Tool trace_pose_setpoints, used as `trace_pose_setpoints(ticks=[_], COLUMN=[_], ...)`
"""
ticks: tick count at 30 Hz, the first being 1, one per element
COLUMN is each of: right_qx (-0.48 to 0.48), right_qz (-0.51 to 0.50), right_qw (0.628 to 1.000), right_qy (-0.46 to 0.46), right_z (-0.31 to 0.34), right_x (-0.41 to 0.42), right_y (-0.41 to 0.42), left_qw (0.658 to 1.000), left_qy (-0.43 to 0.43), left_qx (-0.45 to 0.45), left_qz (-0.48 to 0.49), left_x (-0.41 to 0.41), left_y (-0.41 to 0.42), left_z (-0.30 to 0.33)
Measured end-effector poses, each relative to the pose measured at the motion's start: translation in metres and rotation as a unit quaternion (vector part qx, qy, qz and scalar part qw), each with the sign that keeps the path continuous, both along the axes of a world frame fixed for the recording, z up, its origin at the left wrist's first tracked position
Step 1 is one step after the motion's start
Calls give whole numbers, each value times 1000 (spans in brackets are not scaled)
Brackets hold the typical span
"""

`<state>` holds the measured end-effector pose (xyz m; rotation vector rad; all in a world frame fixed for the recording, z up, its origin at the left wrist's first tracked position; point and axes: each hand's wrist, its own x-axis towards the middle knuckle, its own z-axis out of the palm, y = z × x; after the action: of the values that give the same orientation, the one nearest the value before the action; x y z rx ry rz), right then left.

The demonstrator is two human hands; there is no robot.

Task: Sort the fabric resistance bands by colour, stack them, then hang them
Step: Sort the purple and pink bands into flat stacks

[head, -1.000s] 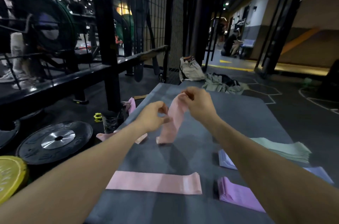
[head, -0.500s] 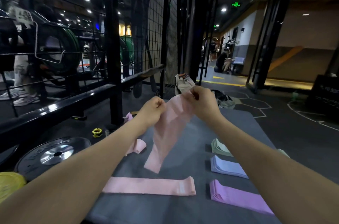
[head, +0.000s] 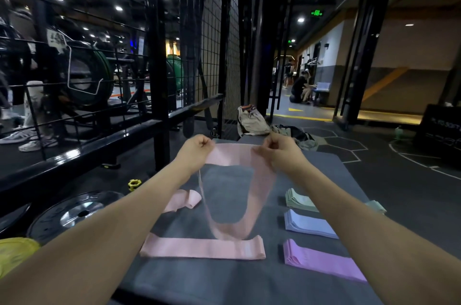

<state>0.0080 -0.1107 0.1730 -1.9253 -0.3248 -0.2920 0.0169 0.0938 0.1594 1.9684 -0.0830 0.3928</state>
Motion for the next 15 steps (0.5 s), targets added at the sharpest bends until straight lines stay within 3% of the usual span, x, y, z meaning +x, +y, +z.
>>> trace_pose_setpoints(ticks=[4,10,15], right_qx=[54,152,205], right_qz=[75,51,3], right_qw=[995,983,976], right_qy=[48,88,77], right_z=[8,22,29], right_x=[-5,-5,-2], right_y=[6,28,38], left_qw=[1000,999,984], left_qy=[3,-51,-30], left_qx=[-10,14,-92], left_qz=[14,-5,-151], left_x=[0,-12,-38], left_y=[2,-10,-26], left_z=[1,5,12])
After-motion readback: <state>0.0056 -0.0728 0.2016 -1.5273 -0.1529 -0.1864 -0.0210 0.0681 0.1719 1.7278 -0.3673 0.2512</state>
